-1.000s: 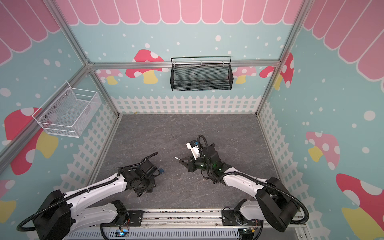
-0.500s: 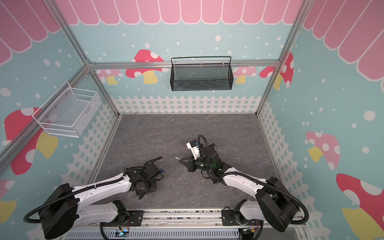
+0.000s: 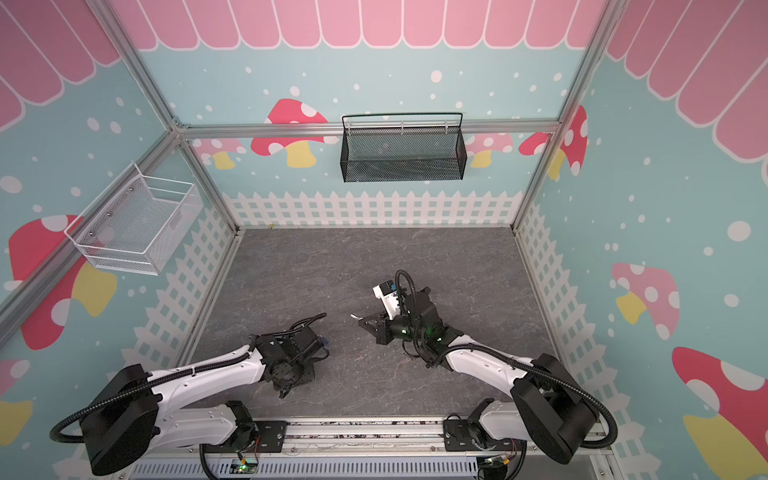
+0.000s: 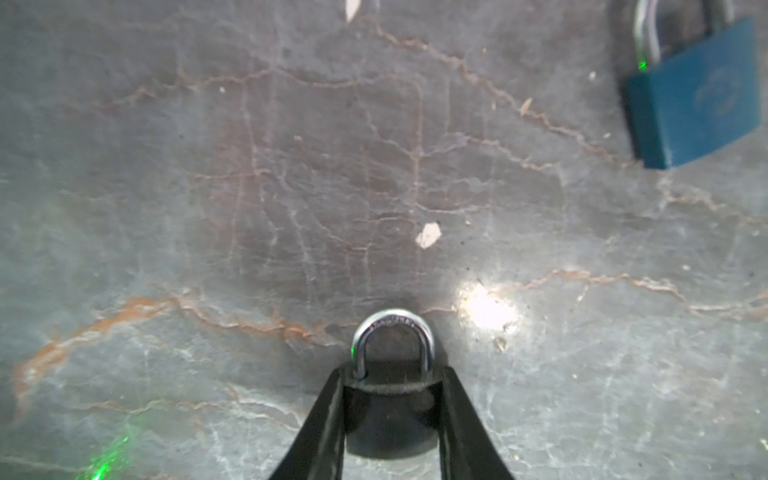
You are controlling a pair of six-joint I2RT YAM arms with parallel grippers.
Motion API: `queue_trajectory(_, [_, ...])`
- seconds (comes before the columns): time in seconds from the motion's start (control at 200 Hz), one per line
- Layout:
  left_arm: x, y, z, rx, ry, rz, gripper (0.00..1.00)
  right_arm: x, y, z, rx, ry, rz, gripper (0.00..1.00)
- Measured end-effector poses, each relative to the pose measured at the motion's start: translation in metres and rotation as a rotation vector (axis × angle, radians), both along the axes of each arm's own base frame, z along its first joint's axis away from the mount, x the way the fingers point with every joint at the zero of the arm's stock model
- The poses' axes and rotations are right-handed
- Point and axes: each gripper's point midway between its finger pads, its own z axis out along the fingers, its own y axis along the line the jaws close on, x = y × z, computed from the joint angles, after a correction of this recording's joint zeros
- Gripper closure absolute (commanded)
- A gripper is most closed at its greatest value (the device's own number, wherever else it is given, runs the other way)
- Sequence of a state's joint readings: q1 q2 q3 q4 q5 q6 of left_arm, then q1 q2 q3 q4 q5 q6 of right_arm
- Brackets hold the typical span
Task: Unlock with the key
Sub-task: 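Lower the left gripper onto the black padlock and close on its body, then lift the black padlock with the left gripper toward the key in the right gripper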
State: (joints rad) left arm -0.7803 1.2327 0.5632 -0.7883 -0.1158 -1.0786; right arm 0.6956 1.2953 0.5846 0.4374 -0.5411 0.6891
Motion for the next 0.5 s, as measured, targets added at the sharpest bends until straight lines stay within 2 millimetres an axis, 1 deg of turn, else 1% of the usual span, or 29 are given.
queue_trajectory(0.165, [0.001,-0.001,0.003,-0.023,-0.019,0.010,0.94,0.000,-0.003,0.001,-0.002,-0.004,-0.012,1.00])
queue_trajectory(0.27, [0.006,-0.006,0.016,-0.070,-0.068,0.018,0.99,0.000,-0.006,0.005,-0.003,-0.012,-0.030,1.00])
queue_trajectory(0.325, [0.012,-0.010,0.029,-0.102,-0.108,0.022,1.00,0.001,-0.008,0.006,-0.011,-0.012,-0.045,1.00])
queue_trajectory(0.37, [0.021,-0.016,0.043,-0.132,-0.149,0.030,1.00,0.002,-0.010,0.006,-0.019,-0.010,-0.059,1.00])
queue_trajectory(0.435, [0.037,-0.026,0.070,-0.186,-0.222,0.052,1.00,0.002,-0.013,0.005,-0.034,-0.007,-0.083,1.00])
queue_trajectory(0.5, [0.055,-0.035,0.102,-0.246,-0.307,0.085,1.00,-0.001,-0.013,0.004,-0.048,-0.009,-0.102,1.00])
